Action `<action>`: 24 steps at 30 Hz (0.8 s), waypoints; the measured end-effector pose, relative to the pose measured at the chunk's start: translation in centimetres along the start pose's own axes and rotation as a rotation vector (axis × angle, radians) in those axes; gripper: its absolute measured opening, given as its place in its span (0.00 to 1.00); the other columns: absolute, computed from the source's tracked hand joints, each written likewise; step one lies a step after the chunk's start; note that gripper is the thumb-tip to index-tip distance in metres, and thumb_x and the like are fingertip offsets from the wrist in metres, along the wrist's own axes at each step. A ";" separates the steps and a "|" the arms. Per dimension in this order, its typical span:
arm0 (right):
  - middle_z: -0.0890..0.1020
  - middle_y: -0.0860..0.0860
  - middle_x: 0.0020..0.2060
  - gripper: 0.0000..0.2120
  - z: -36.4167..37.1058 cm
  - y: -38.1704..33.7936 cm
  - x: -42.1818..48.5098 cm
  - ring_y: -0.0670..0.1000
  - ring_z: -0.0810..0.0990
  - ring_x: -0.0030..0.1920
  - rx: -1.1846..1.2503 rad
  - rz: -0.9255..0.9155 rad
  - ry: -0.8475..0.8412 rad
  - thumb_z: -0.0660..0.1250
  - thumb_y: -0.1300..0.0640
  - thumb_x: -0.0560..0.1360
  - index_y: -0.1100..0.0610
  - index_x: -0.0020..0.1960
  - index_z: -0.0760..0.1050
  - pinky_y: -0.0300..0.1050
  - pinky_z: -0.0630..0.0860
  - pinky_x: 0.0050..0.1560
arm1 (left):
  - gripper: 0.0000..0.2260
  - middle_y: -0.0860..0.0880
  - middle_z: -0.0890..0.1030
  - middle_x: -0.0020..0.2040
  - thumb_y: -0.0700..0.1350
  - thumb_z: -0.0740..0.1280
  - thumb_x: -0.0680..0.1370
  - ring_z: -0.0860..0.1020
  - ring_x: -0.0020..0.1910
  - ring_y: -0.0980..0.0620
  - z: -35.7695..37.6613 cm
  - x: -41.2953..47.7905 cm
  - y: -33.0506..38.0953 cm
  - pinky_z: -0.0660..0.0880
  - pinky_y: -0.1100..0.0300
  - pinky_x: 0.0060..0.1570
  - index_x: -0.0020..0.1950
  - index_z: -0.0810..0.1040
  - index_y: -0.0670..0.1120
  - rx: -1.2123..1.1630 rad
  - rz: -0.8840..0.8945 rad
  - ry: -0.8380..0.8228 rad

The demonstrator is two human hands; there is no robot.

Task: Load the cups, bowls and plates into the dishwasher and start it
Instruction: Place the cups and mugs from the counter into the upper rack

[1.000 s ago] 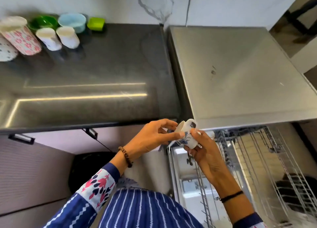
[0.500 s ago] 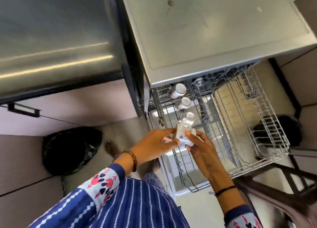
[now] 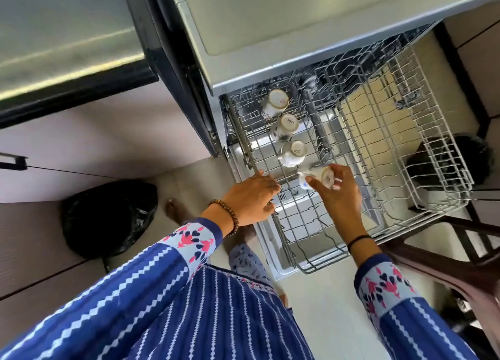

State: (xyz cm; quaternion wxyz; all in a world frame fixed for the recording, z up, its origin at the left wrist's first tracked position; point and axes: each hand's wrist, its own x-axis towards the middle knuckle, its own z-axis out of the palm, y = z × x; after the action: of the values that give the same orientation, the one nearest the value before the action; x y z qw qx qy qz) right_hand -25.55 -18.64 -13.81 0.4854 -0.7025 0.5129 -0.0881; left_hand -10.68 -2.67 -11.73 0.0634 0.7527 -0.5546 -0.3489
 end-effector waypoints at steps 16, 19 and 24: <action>0.81 0.55 0.53 0.22 4.0 4.0 4.2 0.56 0.80 0.52 -0.397 -0.177 -0.123 0.79 0.59 0.69 0.57 0.59 0.75 0.50 0.79 0.52 | 0.23 0.51 0.60 0.79 0.54 0.59 0.82 0.52 0.79 0.52 1.8 0.6 -1.3 0.61 0.50 0.75 0.77 0.64 0.49 -0.076 -0.036 -0.004; 0.81 0.56 0.52 0.21 3.9 4.0 4.2 0.56 0.80 0.51 -0.380 -0.159 -0.140 0.79 0.60 0.69 0.58 0.58 0.75 0.46 0.75 0.50 | 0.23 0.51 0.60 0.79 0.54 0.60 0.82 0.52 0.79 0.52 1.8 0.7 -1.3 0.61 0.50 0.75 0.76 0.64 0.50 -0.081 -0.035 -0.005; 0.79 0.58 0.58 0.21 3.6 3.5 3.8 0.58 0.77 0.58 -0.519 -0.134 -0.143 0.77 0.60 0.71 0.60 0.62 0.75 0.44 0.71 0.50 | 0.22 0.51 0.64 0.77 0.51 0.62 0.81 0.57 0.78 0.51 1.0 0.3 -0.8 0.66 0.48 0.72 0.75 0.66 0.50 -0.117 -0.047 -0.020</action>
State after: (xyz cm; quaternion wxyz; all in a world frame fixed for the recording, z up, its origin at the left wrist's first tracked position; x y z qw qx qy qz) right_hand -23.83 -19.64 -19.81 0.3172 -0.8403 0.4350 0.0644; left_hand -10.61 -2.37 -13.01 0.0936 0.7572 -0.5158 -0.3896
